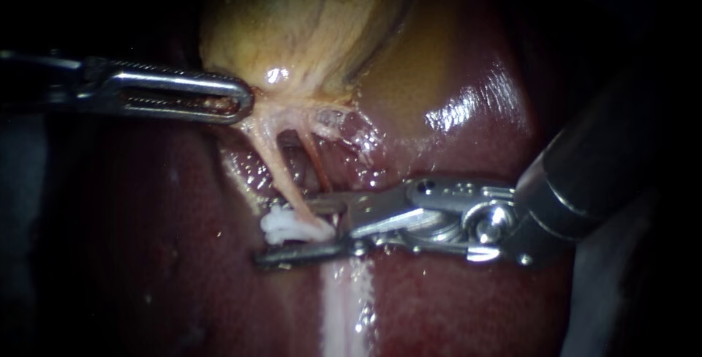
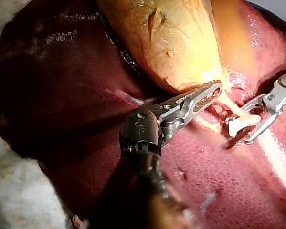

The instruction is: Going back second clip left tube

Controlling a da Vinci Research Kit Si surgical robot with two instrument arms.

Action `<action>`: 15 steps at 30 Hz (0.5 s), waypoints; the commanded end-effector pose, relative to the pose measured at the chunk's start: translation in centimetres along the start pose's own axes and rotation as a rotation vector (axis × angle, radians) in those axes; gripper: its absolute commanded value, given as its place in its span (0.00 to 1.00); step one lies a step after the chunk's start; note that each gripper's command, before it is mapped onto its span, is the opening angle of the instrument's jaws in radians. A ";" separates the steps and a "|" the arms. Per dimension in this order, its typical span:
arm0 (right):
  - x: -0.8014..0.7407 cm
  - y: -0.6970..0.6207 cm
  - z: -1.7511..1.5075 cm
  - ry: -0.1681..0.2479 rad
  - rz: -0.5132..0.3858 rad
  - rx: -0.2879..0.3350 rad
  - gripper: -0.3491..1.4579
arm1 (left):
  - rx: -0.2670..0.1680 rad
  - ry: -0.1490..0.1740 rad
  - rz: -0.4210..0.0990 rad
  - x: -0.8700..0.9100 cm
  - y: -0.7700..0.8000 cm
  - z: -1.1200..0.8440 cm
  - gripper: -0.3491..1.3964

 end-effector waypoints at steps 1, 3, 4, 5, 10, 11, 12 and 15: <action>-0.01 0.00 -0.02 0.000 0.000 0.001 0.47 | 0.000 0.000 0.000 0.00 0.00 0.00 0.00; -0.01 -0.01 -0.07 -0.001 0.000 0.004 0.47 | 0.000 0.000 0.000 0.00 0.00 -0.01 0.00; -0.01 -0.01 -0.10 -0.001 0.000 0.004 0.47 | 0.000 0.000 0.000 0.00 0.00 -0.01 0.00; 0.00 -0.01 -0.12 -0.001 0.001 0.005 0.47 | 0.000 0.000 0.000 0.00 0.00 -0.01 0.00; 0.08 -0.01 -0.30 -0.001 -0.014 0.010 0.47 | -0.001 -0.001 0.000 0.00 -0.01 -0.01 0.00; 0.10 -0.01 -0.34 -0.001 -0.018 0.011 0.47 | -0.001 -0.001 0.001 0.00 -0.01 -0.01 0.00; 0.11 -0.02 -0.39 -0.001 -0.023 0.013 0.47 | -0.001 -0.001 0.001 0.00 -0.01 -0.01 0.00; 0.15 -0.04 -0.56 -0.001 -0.042 0.017 0.47 | -0.001 -0.001 0.001 0.00 -0.02 -0.01 0.00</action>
